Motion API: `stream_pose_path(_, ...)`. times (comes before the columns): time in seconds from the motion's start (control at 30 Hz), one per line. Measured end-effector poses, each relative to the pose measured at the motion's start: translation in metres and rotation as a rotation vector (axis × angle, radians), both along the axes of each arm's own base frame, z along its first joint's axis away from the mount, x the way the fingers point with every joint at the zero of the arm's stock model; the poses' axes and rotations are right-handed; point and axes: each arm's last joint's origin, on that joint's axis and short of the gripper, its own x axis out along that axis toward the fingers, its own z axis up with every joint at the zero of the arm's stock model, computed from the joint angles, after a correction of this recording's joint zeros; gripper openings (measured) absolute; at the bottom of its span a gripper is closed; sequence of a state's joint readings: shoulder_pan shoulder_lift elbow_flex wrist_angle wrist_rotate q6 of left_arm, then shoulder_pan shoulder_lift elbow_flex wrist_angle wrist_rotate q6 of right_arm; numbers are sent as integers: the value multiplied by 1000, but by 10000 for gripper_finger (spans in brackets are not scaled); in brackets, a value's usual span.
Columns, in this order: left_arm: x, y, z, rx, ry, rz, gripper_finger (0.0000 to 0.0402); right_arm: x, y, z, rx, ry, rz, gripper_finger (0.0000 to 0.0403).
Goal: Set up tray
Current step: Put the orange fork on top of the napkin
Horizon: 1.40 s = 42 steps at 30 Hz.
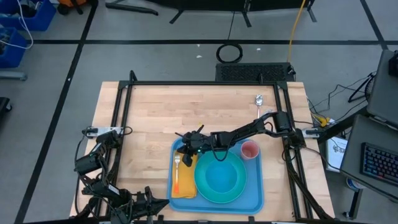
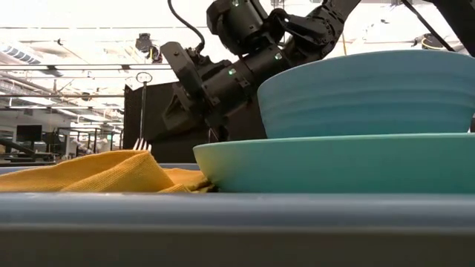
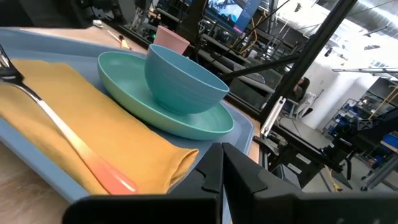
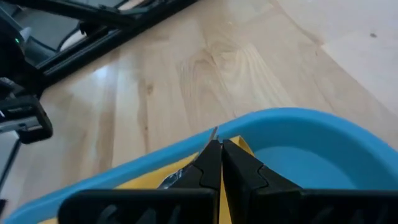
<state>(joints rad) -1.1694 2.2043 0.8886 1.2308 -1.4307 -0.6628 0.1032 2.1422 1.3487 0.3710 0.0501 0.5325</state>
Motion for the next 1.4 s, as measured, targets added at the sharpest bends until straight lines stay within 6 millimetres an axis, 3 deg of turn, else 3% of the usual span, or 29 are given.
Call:
stream_pose_path(0.3, 0, 0, 0, 0, 0, 0, 31, 0, 1, 0, 17, 6, 16, 0)
stream_pose_path(0.73, 0, 0, 0, 1, 0, 0, 4, 0, -2, -1, 57, 17, 26, 0)
stream_pose_path(1.0, 0, 0, 0, 1, 0, 1, 28, -1, -2, -1, 53, 20, 23, 1)
stream_pose_path(1.4, 0, 0, 0, 1, 0, 0, 8, -1, -2, -1, 53, 21, 26, 41)
